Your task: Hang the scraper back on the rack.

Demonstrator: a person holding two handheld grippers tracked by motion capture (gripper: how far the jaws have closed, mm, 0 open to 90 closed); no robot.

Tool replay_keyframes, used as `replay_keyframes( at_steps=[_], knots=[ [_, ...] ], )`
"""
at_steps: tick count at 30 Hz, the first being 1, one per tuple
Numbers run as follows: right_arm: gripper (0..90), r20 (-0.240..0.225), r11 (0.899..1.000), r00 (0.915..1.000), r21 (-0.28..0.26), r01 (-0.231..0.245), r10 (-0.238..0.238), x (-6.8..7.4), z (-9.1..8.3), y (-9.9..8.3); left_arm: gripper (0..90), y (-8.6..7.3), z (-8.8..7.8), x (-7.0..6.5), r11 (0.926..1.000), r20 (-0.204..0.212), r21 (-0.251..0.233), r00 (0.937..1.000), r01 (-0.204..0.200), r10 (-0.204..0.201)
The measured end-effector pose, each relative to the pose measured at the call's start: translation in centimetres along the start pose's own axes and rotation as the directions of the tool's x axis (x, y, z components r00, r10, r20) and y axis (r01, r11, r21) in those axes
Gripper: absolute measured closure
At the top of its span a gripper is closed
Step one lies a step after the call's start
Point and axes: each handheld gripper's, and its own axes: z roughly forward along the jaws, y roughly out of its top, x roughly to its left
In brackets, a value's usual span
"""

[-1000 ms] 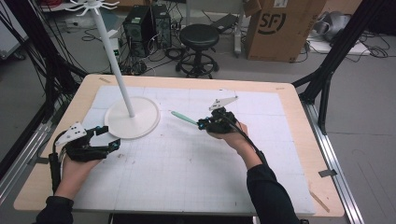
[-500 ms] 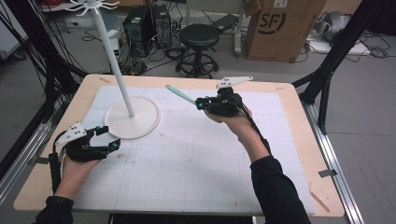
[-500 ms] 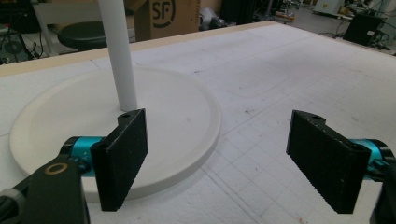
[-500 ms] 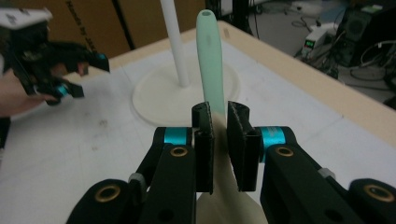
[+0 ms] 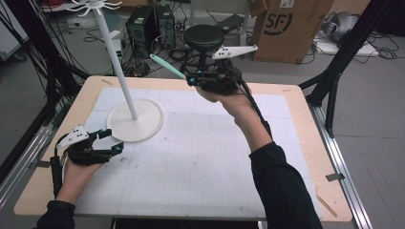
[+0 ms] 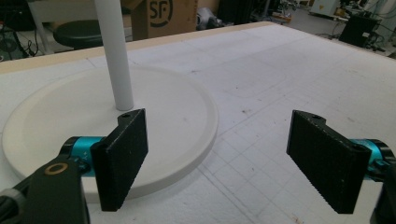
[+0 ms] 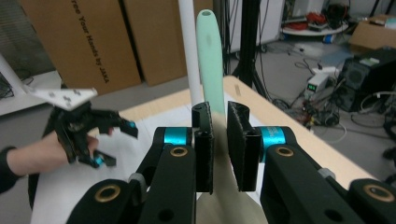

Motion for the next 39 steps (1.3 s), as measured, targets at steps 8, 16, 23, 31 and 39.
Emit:
replay_keyframes(
  at_steps=[8,16,23,31,39],
  knots=[
    [81.4,0.011,0.999,0.9998,-0.050,0.017,-0.016,0.5,0.4,4.0,21.2,0.0,0.0,0.0,1.0000,0.005,-0.002,1.0000,0.005,-0.005],
    [81.3,0.007,0.997,0.9998,-0.078,0.018,-0.017,0.3,1.2,7.0,21.2,0.0,0.0,0.1,0.9999,0.012,-0.009,0.9999,0.010,-0.010],
    [81.3,0.003,0.994,0.9997,-0.104,0.025,-0.024,0.5,2.2,8.8,21.2,0.0,-0.1,0.1,0.9999,0.020,-0.009,0.9998,0.009,-0.009],
    [81.3,-0.004,0.993,0.9994,-0.116,0.032,-0.033,0.8,2.6,9.4,21.2,-0.1,-0.1,0.0,1.0000,0.026,-0.002,0.9996,0.010,-0.009],
    [81.3,-0.014,0.993,0.9994,-0.114,0.030,-0.032,0.9,2.9,9.4,21.2,-0.1,-0.1,0.0,1.0000,0.028,0.000,0.9996,0.008,-0.008]
  ],
)
